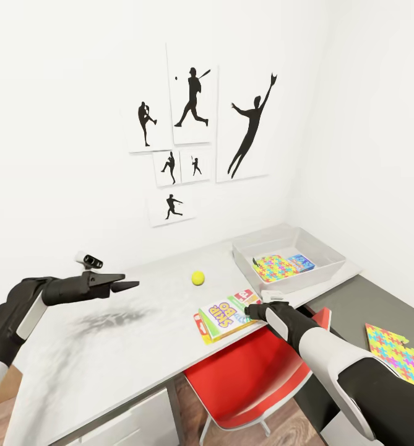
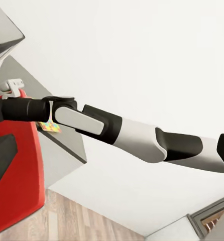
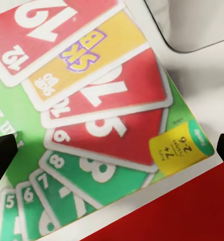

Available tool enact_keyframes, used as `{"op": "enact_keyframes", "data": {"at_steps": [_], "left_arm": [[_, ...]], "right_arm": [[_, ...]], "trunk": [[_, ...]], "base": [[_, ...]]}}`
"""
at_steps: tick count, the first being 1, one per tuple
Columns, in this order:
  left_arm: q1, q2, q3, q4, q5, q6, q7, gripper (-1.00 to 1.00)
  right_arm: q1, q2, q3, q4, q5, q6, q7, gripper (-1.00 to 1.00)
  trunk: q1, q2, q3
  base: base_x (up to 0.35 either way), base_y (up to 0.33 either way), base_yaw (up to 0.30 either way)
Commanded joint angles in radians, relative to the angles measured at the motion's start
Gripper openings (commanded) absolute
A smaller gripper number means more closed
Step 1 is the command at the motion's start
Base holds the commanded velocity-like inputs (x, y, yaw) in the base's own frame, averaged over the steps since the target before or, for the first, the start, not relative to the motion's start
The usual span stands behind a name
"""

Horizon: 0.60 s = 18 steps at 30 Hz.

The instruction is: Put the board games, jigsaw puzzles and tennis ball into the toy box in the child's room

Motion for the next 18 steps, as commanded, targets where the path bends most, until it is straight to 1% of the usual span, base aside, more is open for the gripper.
{"op": "enact_keyframes", "data": {"at_steps": [1,12,18], "left_arm": [[-0.001,0.002,-0.003,-0.003,0.000,0.011,-0.005,1.00],[0.000,0.004,-0.002,-0.011,-0.001,0.011,-0.005,1.00],[0.000,0.003,0.000,-0.011,-0.002,0.011,-0.005,1.00]], "right_arm": [[-0.001,0.000,0.008,-0.002,-0.011,0.004,-0.007,1.00],[-0.001,-0.004,0.008,-0.002,-0.011,0.004,-0.007,1.00],[-0.001,-0.021,0.008,-0.001,-0.011,0.004,-0.007,1.00]], "trunk": [[0.000,-0.001,-0.001],[0.000,-0.001,-0.001],[0.000,-0.001,-0.001]], "base": [[0.000,0.000,0.000],[0.000,0.000,0.000],[0.000,0.000,0.000]]}}
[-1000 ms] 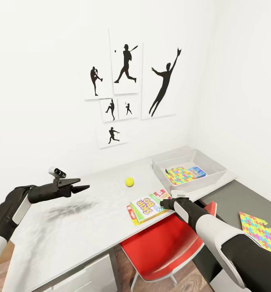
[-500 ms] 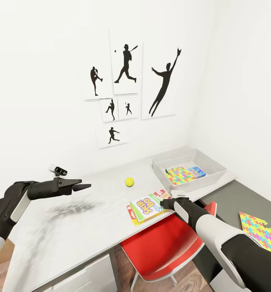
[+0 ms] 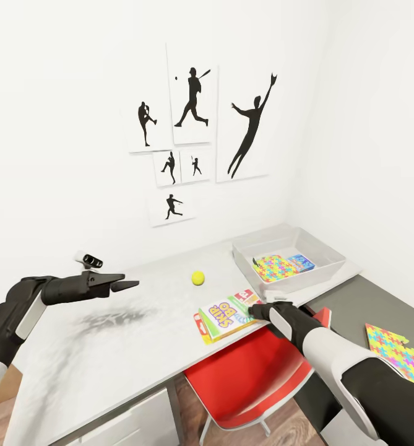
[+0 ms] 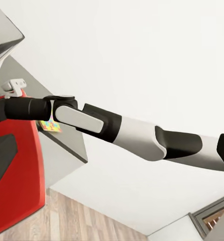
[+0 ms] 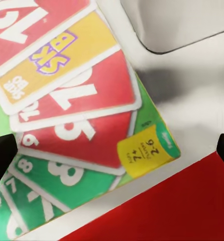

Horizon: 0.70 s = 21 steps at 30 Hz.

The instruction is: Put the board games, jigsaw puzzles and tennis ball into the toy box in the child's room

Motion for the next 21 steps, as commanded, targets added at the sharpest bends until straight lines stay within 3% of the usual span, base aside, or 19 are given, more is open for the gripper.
{"op": "enact_keyframes", "data": {"at_steps": [1,21], "left_arm": [[-0.001,-0.001,-0.003,0.000,0.000,0.011,-0.005,1.00],[-0.001,0.002,0.004,-0.010,0.004,0.011,-0.005,1.00]], "right_arm": [[0.000,-0.002,0.008,-0.002,-0.009,0.005,-0.007,1.00],[0.000,-0.005,0.007,-0.002,-0.009,0.004,-0.007,1.00]], "trunk": [[0.000,-0.001,-0.001],[0.000,-0.001,-0.001]], "base": [[0.000,0.000,0.000],[0.000,0.000,0.000]]}}
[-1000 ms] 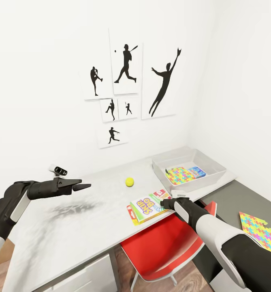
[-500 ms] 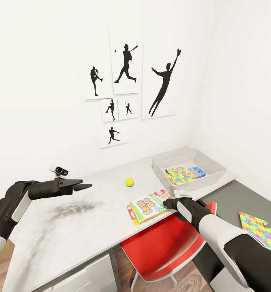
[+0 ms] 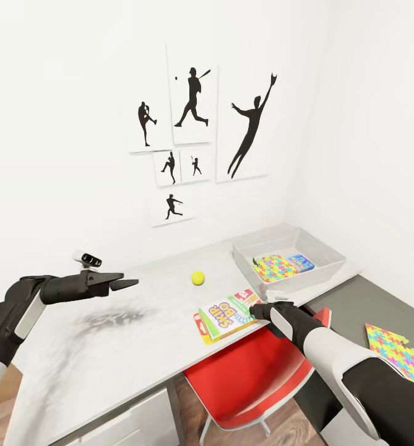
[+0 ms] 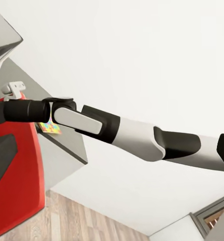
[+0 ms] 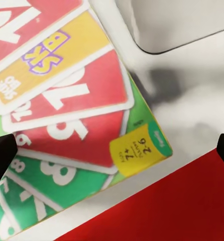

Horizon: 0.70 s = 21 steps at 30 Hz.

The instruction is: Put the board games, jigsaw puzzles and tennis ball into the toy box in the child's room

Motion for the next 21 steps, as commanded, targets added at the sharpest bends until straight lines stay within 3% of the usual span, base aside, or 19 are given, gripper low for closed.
{"op": "enact_keyframes", "data": {"at_steps": [1,21], "left_arm": [[-0.001,0.001,-0.002,0.000,0.001,0.011,-0.005,1.00],[0.000,0.005,0.001,0.004,0.008,0.011,-0.005,1.00]], "right_arm": [[0.000,-0.001,0.009,-0.003,-0.011,0.006,-0.007,1.00],[0.000,0.000,0.009,-0.003,-0.011,0.006,-0.007,1.00]], "trunk": [[0.000,-0.001,-0.001],[0.000,-0.001,-0.001]], "base": [[0.000,0.000,0.000],[0.000,0.000,0.000]]}}
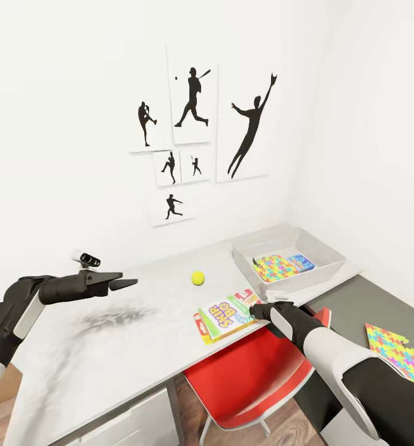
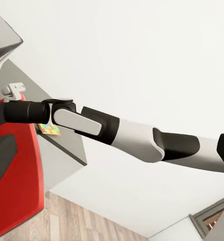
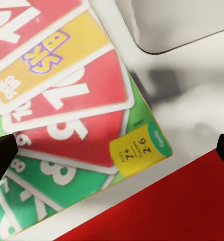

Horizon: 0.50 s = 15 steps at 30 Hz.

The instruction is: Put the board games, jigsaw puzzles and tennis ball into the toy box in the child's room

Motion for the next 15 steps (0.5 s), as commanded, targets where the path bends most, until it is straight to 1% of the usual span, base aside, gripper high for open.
{"op": "enact_keyframes", "data": {"at_steps": [1,5,8,11,15], "left_arm": [[-0.001,0.002,-0.002,0.000,0.000,0.011,-0.005,1.00],[-0.001,0.005,0.003,0.000,0.000,0.011,-0.005,1.00],[-0.001,0.005,0.024,0.000,0.001,0.011,-0.005,1.00],[-0.001,0.006,0.036,0.001,0.000,0.011,-0.005,1.00],[-0.001,0.006,0.039,0.000,0.000,0.011,-0.005,1.00]], "right_arm": [[0.000,-0.001,0.010,-0.002,-0.013,0.006,-0.006,1.00],[0.000,-0.001,0.010,-0.002,-0.013,0.006,-0.006,1.00],[0.000,0.000,0.010,-0.002,-0.013,0.006,-0.006,1.00],[0.000,0.000,0.010,-0.002,-0.013,0.006,-0.006,1.00],[0.000,0.000,0.010,-0.002,-0.013,0.006,-0.006,1.00]], "trunk": [[0.000,-0.001,-0.001],[0.000,-0.001,-0.001],[0.000,-0.001,-0.001],[0.000,-0.001,-0.001],[0.000,-0.001,-0.001]], "base": [[0.000,0.000,0.000],[0.000,0.011,0.000],[0.000,0.089,0.000],[0.000,0.031,0.000],[0.000,0.007,0.000]]}}
